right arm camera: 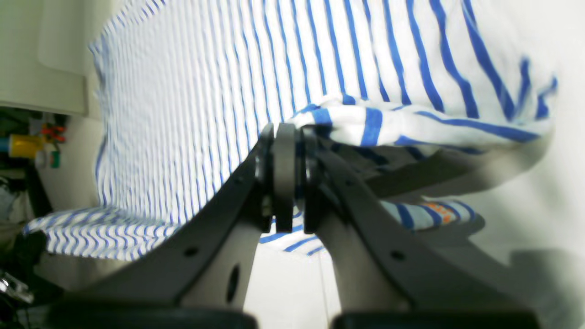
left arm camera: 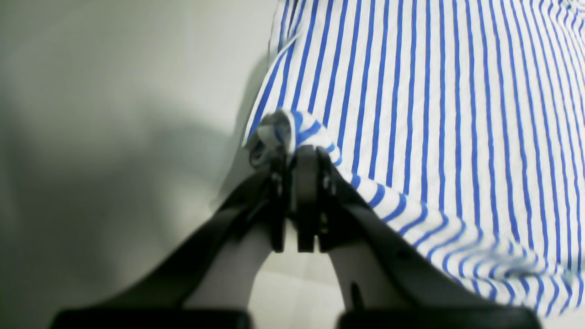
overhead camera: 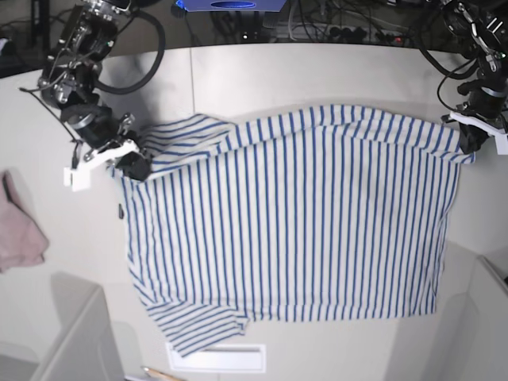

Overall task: Fold the T-shirt properly
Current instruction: 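Drag the shirt toward the robot base with both grippers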

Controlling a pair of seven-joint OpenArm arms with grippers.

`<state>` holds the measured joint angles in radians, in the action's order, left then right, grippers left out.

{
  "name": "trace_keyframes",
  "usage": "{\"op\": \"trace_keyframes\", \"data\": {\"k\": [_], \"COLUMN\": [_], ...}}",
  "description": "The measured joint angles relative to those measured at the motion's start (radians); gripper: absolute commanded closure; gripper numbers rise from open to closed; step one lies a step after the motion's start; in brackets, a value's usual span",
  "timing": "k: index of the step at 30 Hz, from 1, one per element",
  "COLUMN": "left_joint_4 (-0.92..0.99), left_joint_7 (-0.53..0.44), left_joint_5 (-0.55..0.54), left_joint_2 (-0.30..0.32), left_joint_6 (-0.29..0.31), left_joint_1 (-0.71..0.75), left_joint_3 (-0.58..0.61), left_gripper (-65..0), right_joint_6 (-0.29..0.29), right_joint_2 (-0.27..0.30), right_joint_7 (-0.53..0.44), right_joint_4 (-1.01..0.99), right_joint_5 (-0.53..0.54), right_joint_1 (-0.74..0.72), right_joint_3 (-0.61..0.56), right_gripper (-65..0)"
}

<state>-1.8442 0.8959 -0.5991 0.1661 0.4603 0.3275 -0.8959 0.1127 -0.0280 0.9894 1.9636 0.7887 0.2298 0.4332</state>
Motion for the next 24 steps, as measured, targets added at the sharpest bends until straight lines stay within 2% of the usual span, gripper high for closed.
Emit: {"op": "trace_keyframes", "data": {"k": [2,7,10,15,20,24], "left_joint_4": [0.001,0.002,0.003,0.071,0.138,0.200], "left_joint_7": [0.013,0.006,0.010,0.006,0.010,0.003], "left_joint_5": [0.003,0.000,0.003,-0.003,0.003,0.000], "left_joint_2": [0.000,0.001,0.001,0.007,0.042,0.090], "left_joint_6": [-0.044,-0.082,-0.094,-0.126,-0.132,-0.135], "left_joint_1": [-0.008,-0.045,-0.062,-0.104,-0.135,-0.161], "left_joint_3": [0.000,0.000,0.002,0.008,0.008,0.089], "left_gripper": [0.0,0.0,0.0,0.0,0.0,0.0], "right_joint_6": [0.000,0.000,-0.053,-0.068,-0.071,-0.076], "right_joint_2": [-0.001,-0.003,-0.002,0.006,0.006,0.019], "right_joint_7": [0.023,0.033,0.034,0.032,0.029,0.025], "right_joint_4": [0.000,-0.007,-0.049,-0.165,-0.271,-0.360], "right_joint_5": [-0.002,0.000,0.001,-0.002,-0.005,-0.002], "right_joint_1": [-0.022,-0.085,-0.119,-0.195,-0.270,-0.324], "right_joint_3": [0.000,0.000,0.000,0.000,-0.001,-0.005], "right_gripper": [0.0,0.0,0.0,0.0,0.0,0.0]}}
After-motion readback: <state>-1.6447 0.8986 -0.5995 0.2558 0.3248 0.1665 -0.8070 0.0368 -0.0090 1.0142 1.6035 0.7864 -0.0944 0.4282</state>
